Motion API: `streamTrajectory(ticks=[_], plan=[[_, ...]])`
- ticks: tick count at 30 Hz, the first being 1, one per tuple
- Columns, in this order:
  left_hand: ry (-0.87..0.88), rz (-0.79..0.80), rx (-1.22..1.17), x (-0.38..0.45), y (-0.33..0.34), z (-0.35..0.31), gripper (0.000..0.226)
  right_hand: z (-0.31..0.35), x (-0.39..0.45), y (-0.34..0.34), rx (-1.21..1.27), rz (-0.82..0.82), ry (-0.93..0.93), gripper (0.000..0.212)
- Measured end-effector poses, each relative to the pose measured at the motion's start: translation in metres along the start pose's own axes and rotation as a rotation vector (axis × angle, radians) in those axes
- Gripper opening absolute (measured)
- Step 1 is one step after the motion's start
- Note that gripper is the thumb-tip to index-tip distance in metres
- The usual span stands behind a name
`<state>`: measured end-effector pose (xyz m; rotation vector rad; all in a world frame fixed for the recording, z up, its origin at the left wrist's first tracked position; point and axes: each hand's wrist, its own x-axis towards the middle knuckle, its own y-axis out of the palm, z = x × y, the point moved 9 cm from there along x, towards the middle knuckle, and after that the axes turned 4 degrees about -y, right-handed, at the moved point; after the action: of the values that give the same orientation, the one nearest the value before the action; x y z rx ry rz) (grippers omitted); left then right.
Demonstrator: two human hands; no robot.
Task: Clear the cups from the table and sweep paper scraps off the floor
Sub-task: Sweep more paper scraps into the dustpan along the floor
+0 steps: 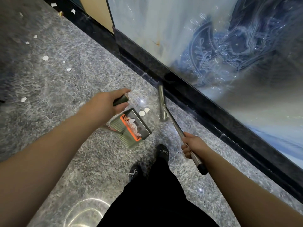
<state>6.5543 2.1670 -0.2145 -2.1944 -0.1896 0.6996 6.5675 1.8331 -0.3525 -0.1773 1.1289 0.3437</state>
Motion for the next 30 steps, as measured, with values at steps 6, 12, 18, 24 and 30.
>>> streamTrajectory(ticks=[6, 12, 18, 24, 30], plan=[[0.019, -0.012, 0.034, 0.005, -0.002, 0.000, 0.044, -0.012, 0.007, 0.025, 0.126, 0.057, 0.077, 0.028], [-0.019, -0.002, 0.043, -0.004, 0.000, 0.011, 0.046, -0.026, -0.010, 0.042, 0.045, 0.094, 0.052, 0.036], [-0.022, -0.010, 0.058, -0.015, -0.002, 0.017, 0.045, -0.026, -0.033, 0.034, -0.014, 0.079, -0.016, 0.028], [-0.019, -0.014, 0.074, -0.019, 0.001, 0.022, 0.050, -0.013, -0.028, 0.002, -0.062, -0.055, -0.097, 0.039], [-0.021, -0.017, 0.093, -0.022, 0.002, 0.025, 0.049, -0.001, 0.008, -0.016, -0.085, -0.095, -0.048, 0.039]])
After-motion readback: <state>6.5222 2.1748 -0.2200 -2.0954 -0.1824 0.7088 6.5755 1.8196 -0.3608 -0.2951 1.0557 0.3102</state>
